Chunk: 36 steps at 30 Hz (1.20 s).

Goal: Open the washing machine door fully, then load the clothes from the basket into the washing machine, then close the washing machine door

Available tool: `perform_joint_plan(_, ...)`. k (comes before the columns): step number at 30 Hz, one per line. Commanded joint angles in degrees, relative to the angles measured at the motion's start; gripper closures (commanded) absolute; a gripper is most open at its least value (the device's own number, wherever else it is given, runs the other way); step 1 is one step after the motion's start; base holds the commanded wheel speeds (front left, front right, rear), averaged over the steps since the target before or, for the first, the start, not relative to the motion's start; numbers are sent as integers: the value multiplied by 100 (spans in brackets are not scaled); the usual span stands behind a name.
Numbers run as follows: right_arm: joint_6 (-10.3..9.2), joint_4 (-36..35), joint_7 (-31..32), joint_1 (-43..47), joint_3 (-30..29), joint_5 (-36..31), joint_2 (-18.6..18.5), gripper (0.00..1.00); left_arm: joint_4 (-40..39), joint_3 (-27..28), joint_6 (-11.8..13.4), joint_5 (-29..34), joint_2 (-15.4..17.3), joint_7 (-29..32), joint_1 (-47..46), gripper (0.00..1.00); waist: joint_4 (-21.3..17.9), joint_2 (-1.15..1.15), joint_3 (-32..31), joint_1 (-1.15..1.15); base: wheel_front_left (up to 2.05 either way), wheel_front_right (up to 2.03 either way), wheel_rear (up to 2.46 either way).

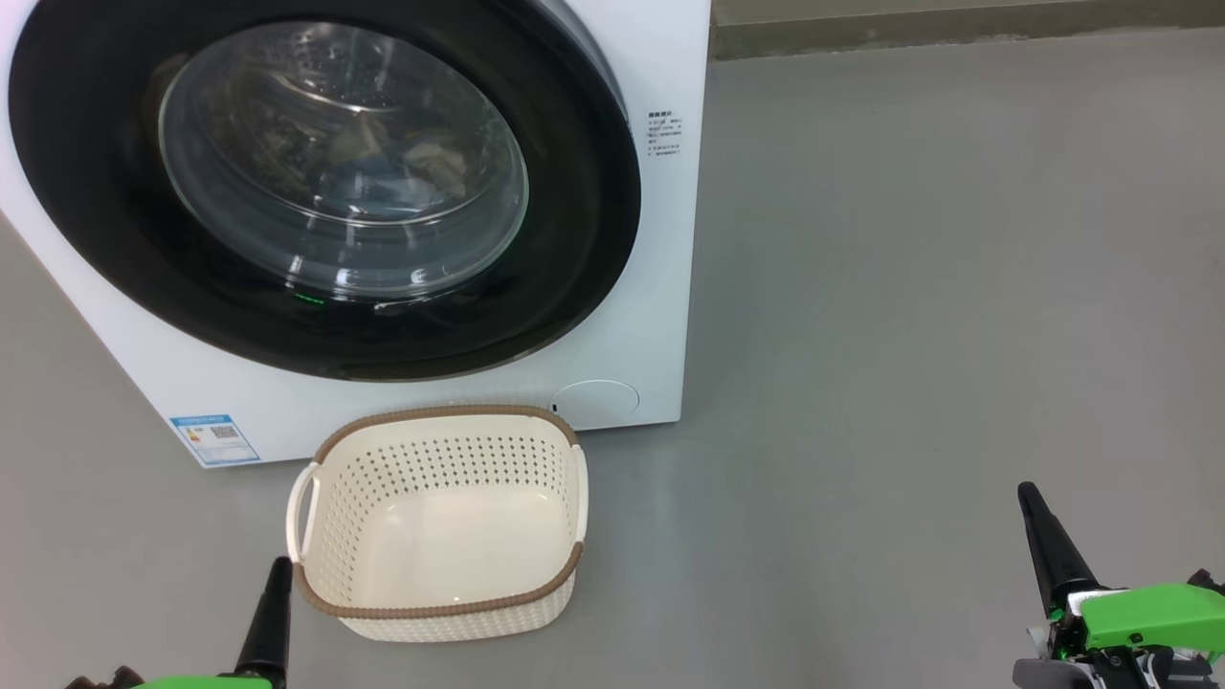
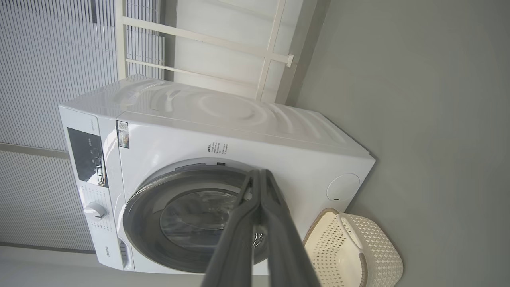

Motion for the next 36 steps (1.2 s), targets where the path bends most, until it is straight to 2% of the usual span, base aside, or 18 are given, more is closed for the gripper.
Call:
perform_joint_plan(1,18,-111,51,-303,117,200,-101,100,-185,220,-69,-153,41,51,-284,100,-8,0,5,0,0,0,0)
perform_joint_plan(17,18,40,138,-505,168,1216,-121,100,-201,523,-263,-1012,-42,298,-360,100,-93,0,53,0,0,0,0)
perform_joint_plan(36,18,40,138,-505,168,1216,-121,100,-202,528,-263,-1008,-45,302,-360,100,-93,0,53,0,0,0,0)
